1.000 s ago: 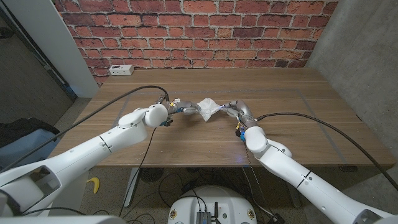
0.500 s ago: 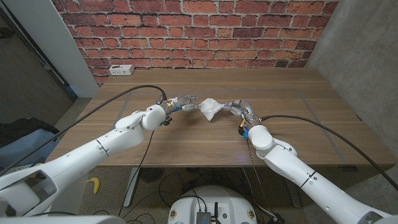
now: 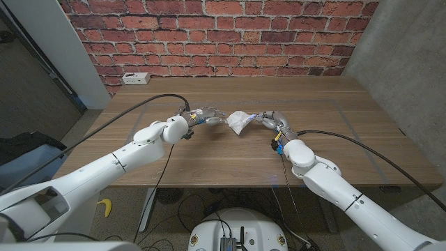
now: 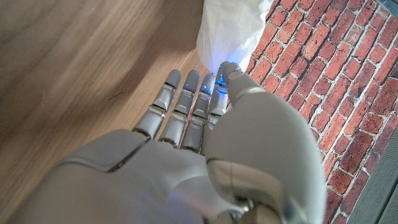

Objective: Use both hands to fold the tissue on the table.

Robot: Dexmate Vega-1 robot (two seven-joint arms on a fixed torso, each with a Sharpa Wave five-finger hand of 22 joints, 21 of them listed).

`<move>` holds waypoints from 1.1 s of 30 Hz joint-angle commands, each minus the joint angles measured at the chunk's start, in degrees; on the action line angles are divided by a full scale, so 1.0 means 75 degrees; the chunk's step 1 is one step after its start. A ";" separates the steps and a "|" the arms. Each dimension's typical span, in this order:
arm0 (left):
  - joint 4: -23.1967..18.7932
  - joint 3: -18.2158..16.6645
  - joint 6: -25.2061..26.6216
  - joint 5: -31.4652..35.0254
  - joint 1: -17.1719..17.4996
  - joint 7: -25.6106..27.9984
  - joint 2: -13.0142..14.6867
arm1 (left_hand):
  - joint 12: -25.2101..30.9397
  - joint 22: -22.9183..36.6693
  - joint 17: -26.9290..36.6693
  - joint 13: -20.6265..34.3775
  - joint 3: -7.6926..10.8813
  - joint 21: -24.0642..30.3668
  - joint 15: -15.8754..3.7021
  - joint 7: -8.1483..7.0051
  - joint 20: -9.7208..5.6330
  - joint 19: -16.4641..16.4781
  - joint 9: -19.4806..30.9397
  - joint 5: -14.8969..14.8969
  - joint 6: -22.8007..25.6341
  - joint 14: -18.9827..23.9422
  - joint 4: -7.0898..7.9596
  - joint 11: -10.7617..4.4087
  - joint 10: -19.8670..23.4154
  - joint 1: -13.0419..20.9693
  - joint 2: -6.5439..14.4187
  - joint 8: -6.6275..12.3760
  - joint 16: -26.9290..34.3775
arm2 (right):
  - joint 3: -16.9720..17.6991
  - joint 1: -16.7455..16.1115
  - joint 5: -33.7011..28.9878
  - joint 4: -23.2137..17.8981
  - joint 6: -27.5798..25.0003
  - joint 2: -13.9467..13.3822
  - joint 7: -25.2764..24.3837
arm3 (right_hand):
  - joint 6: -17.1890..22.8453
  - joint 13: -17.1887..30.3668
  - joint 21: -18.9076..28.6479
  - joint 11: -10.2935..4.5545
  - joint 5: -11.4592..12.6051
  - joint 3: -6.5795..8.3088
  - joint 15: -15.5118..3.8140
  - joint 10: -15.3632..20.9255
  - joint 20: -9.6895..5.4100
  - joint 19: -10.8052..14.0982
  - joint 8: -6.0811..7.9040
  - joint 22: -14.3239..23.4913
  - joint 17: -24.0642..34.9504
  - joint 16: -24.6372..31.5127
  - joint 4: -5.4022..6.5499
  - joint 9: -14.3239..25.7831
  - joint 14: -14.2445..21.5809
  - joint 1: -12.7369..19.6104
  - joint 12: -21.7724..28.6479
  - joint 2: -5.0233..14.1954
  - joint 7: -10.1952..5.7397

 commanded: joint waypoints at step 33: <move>-0.0012 0.0494 -0.0526 0.0380 -0.0254 -0.1083 -0.0260 | 0.0265 0.0005 0.0020 -0.0029 -0.0138 0.0172 -0.0257 -0.0156 -0.0063 -0.0126 -0.0023 -0.0035 0.0582 0.0182 -0.0257 -0.0134 0.0537 0.0186 -0.0237 0.0268 0.0131 | 0.0303 0.0099 0.2706 0.0148 0.0608 0.0047 0.1272 | 0.0153 0.0274 0.0501 0.0143 0.0191 0.0195 -0.0558 0.0188 0.0139 0.0646 0.0167 0.0065 0.0332 0.0199 -0.0008 0.0918 0.0586 0.0197 0.0426 -0.0068 0.0408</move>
